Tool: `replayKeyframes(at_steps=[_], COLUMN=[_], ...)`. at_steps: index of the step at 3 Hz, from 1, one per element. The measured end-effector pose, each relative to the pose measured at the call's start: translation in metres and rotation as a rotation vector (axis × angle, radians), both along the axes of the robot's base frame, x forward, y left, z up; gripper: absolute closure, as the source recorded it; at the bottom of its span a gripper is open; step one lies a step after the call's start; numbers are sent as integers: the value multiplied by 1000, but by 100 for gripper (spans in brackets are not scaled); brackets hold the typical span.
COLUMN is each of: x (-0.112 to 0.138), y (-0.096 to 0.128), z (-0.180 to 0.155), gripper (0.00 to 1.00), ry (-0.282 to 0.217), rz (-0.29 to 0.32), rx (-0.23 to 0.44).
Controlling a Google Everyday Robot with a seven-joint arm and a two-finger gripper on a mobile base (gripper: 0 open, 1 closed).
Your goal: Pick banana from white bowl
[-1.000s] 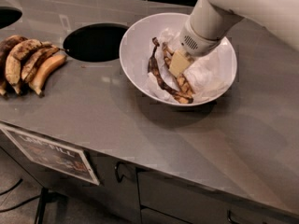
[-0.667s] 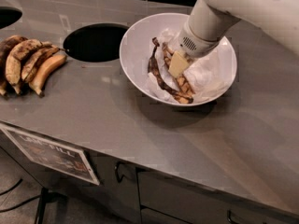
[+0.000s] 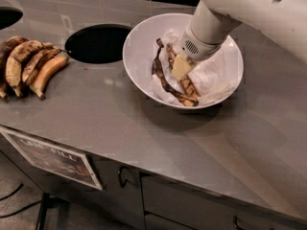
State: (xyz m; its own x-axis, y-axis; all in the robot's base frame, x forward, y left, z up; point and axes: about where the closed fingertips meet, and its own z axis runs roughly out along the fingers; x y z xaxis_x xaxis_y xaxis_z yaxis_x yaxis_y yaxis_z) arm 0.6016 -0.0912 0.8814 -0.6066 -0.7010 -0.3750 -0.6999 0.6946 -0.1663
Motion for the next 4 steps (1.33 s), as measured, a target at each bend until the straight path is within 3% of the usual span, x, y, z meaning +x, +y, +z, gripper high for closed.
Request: replayKeyframes(at_steps=[4], x=[-2], y=[1], z=[-21], gripper=[47], ry=[39], rz=[-3], rx=[-10])
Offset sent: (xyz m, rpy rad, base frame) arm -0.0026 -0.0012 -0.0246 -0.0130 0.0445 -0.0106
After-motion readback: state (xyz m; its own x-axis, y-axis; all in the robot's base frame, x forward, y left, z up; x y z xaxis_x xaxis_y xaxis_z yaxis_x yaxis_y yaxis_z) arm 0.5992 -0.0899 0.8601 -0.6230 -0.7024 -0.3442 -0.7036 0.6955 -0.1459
